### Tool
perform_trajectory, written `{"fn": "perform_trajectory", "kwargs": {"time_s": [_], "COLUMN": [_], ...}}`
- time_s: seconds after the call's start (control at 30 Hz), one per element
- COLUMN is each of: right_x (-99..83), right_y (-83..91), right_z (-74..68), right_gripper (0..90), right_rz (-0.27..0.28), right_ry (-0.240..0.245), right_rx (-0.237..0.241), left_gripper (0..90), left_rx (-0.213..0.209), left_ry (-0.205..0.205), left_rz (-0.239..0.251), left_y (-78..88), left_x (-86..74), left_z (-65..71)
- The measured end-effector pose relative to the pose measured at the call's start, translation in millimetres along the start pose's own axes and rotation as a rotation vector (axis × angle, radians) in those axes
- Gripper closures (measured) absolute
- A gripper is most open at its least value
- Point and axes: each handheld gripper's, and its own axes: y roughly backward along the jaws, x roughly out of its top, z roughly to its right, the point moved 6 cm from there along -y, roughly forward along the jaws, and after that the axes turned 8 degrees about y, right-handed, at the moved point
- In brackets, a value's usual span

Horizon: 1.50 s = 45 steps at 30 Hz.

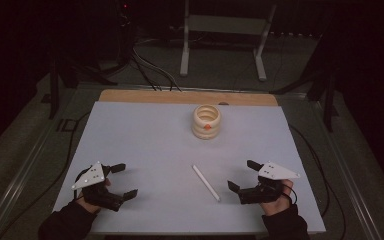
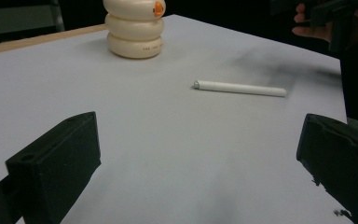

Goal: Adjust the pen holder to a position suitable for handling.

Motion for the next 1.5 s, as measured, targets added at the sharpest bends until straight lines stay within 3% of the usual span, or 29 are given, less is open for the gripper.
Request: {"fn": "perform_trajectory", "kwargs": {"time_s": [0.83, 1.5], "right_x": [66.2, 90.9], "right_y": [-12.4, -45.7], "right_z": [22.3, 28.9], "right_gripper": [0.0, 0.0], "right_rz": [0.049, 0.053], "right_ry": [0.072, 0.082], "right_rx": [-0.034, -0.011], "left_gripper": [0.3, 0.3], "left_rx": [-0.002, -0.010], "left_ry": [0.007, 0.007], "left_rz": [0.006, 0.010], "left_y": [1.4, 1.4], "left_x": [0.8, 1.3], "left_z": [-0.4, 0.6]}}
